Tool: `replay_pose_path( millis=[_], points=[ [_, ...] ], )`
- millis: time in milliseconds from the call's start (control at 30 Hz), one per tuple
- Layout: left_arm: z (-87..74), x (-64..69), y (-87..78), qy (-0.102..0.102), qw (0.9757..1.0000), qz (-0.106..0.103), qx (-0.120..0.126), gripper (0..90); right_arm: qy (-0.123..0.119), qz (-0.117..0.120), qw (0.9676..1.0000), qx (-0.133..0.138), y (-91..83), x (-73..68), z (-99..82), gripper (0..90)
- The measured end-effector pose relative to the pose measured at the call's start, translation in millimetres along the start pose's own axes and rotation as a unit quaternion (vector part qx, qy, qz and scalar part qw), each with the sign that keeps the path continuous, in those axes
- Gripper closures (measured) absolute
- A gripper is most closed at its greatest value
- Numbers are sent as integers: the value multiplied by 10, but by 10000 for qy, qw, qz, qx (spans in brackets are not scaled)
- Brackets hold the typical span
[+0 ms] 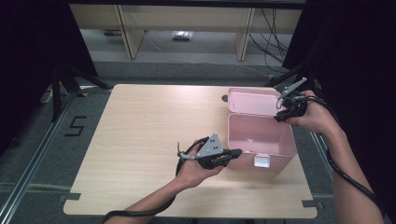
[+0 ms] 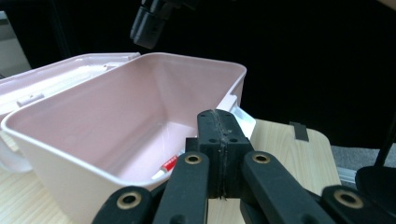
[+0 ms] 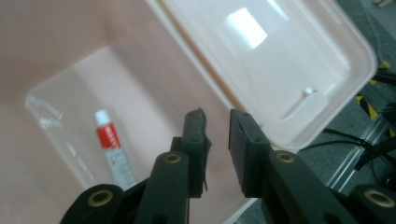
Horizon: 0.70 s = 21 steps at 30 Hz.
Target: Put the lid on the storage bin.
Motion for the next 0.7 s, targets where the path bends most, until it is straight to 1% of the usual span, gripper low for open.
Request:
replay_pose_path(
  millis=[67, 133, 300, 333, 400, 433, 467, 567, 667, 700],
  points=[
    [-7, 20, 16, 8, 10000, -26, 11, 893, 53, -91, 9999, 73, -1, 59, 20, 768],
    [-15, 39, 24, 12, 10000, -42, -1, 891, 161, -130, 9997, 144, -2, 95, 33, 766],
    [-10, 54, 31, 33, 10000, -48, 17, 883, 540, -310, 9978, 237, -6, 205, 76, 744],
    [-3, 55, 32, 24, 10000, -40, 42, 880, 599, -328, 9972, 293, 1, 229, 91, 744],
    [3, 55, 33, 28, 10000, -29, 56, 877, 685, -411, 9964, 296, 2, 275, 102, 744],
    [7, 55, 34, 10, 10000, -25, 65, 876, 757, -411, 9959, 291, 12, 282, 105, 741],
    [9, 54, 37, -1, 10000, -18, 71, 876, 765, -428, 9957, 289, 20, 301, 108, 737],
    [14, 70, 54, -14, 10000, -29, 70, 874, 922, -452, 9943, 281, 35, 349, 103, 726],
    [31, 100, 80, -27, 9999, -55, 118, 871, 1099, -493, 9924, 267, 49, 384, 88, 721],
    [29, 104, 82, -13, 9999, -66, 93, 871, 1080, -508, 9924, 308, 55, 402, 89, 722]
  ],
)
Point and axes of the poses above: each handheld gripper's, and its own axes: y roughly forward along the jaws, z roughly out of its top, x roughly to its right, the point moved 8 cm from there along y, roughly forward along the jaws, and after that the axes turned 11 degrees about y, right-handed, at the moved point
